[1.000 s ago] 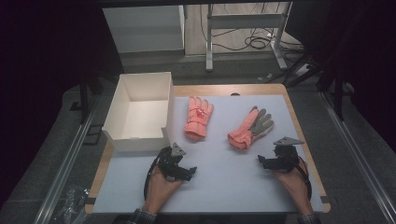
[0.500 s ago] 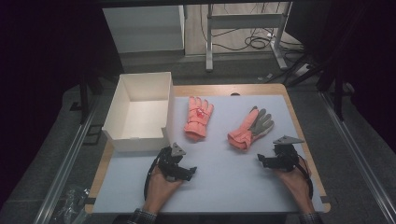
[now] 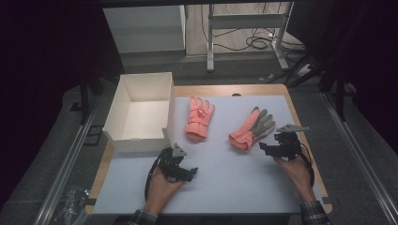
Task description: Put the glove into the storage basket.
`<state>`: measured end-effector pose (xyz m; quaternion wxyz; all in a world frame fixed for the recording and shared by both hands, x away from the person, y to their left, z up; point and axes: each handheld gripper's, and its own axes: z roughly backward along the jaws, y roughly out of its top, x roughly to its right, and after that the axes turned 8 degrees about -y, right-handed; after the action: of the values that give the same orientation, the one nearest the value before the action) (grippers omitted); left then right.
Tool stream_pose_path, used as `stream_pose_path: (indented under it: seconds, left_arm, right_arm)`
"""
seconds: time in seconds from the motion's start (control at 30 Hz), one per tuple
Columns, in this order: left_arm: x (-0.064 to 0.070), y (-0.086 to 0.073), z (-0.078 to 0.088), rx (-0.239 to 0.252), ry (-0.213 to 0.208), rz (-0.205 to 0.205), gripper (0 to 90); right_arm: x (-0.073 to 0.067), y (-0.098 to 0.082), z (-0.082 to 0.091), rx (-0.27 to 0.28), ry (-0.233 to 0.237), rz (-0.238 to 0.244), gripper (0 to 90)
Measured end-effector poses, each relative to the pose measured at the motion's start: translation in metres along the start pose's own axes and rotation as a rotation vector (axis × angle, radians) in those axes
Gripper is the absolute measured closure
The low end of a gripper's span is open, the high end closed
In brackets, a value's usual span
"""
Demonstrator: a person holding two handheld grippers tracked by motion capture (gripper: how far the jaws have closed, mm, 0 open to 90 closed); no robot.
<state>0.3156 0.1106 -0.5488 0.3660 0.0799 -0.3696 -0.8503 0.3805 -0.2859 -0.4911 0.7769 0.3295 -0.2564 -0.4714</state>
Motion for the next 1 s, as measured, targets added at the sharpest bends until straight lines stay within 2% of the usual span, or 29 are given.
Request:
stream_pose_path:
  seconds: [0.27,0.5,0.7,0.77,0.87,1.0]
  left_arm:
    - [0.0,0.0,0.0,0.001,-0.001,0.001,0.7]
    - [0.0,0.0,0.0,0.002,0.0,0.002,0.7]
    - [0.0,0.0,0.0,0.002,0.0,0.0,0.7]
    - [0.0,0.0,0.0,0.002,0.0,0.0,0.7]
    - [0.0,0.0,0.0,0.002,0.0,0.0,0.7]
    - [0.0,0.0,0.0,0.002,0.0,-0.001,0.7]
  right_arm:
    - [0.01,0.029,-0.006,0.027,-0.014,0.001,42.3]
    - [0.009,0.047,-0.028,0.007,-0.016,-0.006,45.6]
    - [0.01,0.048,-0.053,-0.038,-0.027,-0.041,42.3]
    - [0.01,0.046,-0.06,-0.069,-0.033,-0.042,42.8]
    - [0.01,0.042,-0.066,-0.092,-0.027,-0.056,50.2]
    - [0.007,0.041,-0.068,-0.106,-0.036,-0.054,72.6]
